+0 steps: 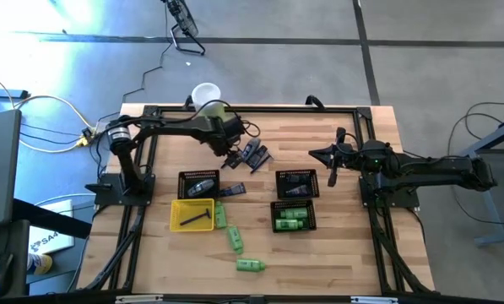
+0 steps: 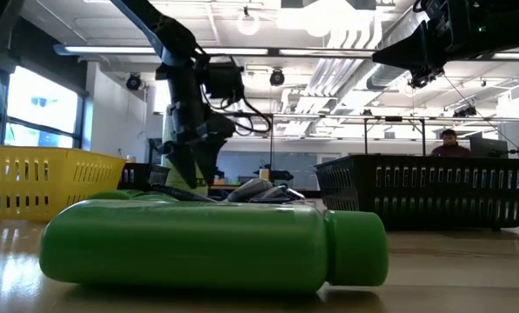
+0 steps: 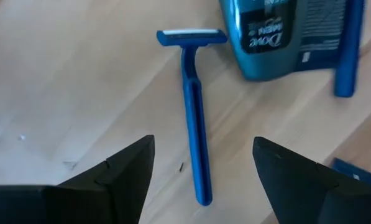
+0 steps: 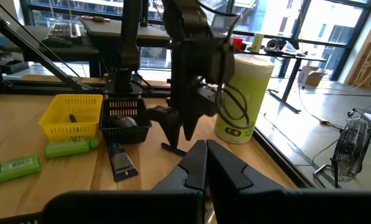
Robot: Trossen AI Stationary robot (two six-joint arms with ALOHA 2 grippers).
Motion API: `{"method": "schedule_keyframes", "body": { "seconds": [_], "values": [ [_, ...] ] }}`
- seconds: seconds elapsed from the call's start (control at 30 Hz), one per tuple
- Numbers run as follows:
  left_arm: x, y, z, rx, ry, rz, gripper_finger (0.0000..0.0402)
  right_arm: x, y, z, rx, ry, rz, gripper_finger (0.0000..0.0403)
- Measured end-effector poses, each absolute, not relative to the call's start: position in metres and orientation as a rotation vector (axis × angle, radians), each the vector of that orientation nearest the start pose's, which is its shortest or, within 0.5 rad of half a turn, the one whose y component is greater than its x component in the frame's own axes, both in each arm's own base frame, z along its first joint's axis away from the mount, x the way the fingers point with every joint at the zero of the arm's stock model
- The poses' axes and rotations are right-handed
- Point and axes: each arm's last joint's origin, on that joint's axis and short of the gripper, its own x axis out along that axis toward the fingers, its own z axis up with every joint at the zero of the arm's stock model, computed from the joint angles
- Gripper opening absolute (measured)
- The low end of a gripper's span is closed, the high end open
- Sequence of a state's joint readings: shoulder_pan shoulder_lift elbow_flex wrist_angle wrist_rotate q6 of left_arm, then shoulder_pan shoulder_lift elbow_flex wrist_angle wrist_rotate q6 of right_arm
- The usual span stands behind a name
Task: Pick & Place Travel size toiletries
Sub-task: Put the bottom blue razor into the yellow bin
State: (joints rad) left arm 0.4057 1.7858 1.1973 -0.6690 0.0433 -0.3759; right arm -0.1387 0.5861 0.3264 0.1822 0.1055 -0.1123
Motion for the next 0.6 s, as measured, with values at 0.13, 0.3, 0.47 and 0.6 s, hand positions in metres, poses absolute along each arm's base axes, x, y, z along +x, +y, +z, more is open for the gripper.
{"method": "schedule_keyframes", "body": {
  "seconds": [0.13,0.3,0.47,0.6],
  "values": [
    [0.317,0.135,0.176,-0.607,1.188,0.547,0.0266,0.147,-0.024,0.237,-0.110,0.092,-0.239,0.0003],
    [0.321,0.136,0.166,-0.606,1.206,0.554,0.0266,0.147,-0.024,0.237,-0.110,0.094,-0.240,0.0003],
    [0.324,0.138,0.158,-0.604,1.209,0.562,0.0266,0.147,-0.024,0.237,-0.110,0.097,-0.239,0.0002],
    [0.325,0.139,0.154,-0.604,1.224,0.566,0.0266,0.147,-0.024,0.237,-0.110,0.097,-0.239,0.0002]
  ]
}}
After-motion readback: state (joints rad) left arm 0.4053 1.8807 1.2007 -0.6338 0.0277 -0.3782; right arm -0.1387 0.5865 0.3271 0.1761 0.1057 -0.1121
